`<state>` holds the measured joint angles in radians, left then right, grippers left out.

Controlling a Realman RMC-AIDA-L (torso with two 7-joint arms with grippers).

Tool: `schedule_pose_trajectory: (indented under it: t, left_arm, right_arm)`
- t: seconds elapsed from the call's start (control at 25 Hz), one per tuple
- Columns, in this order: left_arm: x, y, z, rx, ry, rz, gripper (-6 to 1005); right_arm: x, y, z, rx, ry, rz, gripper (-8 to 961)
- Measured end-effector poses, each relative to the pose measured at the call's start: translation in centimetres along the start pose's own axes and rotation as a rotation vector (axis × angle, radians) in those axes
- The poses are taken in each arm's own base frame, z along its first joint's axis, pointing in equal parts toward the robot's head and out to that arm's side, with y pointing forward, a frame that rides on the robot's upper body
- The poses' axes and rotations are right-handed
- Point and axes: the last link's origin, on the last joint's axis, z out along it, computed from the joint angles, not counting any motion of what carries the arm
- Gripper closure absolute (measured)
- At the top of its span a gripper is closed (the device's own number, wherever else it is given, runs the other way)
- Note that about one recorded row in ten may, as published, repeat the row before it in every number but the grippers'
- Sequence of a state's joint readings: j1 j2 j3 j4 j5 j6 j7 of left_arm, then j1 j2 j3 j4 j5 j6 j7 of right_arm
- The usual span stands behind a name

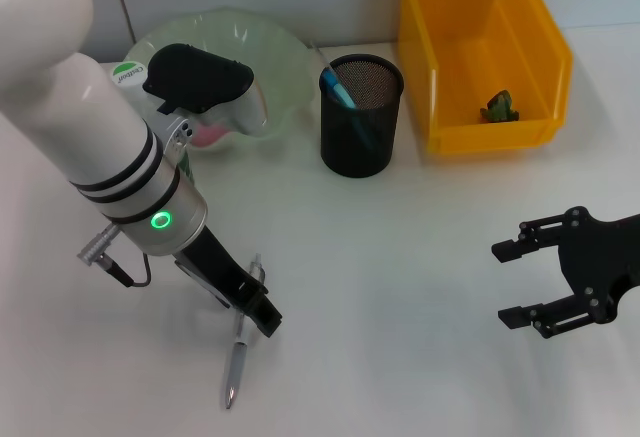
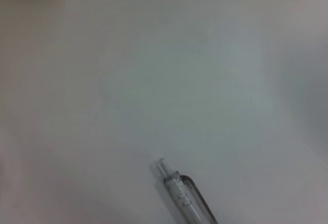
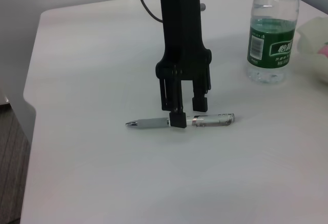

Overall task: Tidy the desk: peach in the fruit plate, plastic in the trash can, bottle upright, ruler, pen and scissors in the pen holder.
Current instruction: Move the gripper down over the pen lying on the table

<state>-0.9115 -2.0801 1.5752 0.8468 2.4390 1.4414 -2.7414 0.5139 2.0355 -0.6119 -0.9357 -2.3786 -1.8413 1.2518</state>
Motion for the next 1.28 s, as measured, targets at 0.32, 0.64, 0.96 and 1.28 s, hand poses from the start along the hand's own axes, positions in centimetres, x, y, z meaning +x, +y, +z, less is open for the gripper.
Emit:
schedule_pose_trajectory:
  t: [0.32, 0.64, 0.96, 1.28]
  left_arm:
    - [0.04, 0.11, 0.21, 0.008, -0.001, 0.017, 385]
    - [0.02, -0.04, 0.47, 0.014, 0.002, 0.014, 408]
    - [0.11, 0.12, 0.82, 0.027, 0.001, 0.033, 417]
    - [0.15, 0.21, 1.02, 0.037, -0.001, 0.054, 484]
  right_arm:
    - [0.14, 0.12, -0.03, -0.001, 0.001, 0.004, 252]
    - [0.31, 0.2, -0.07, 0.001, 0.002, 0.009, 256]
    - [0.34, 0.23, -0.05, 0.0, 0.001, 0.01, 260]
    - [0.33, 0.25, -0.05, -0.001, 0.001, 0.012, 265]
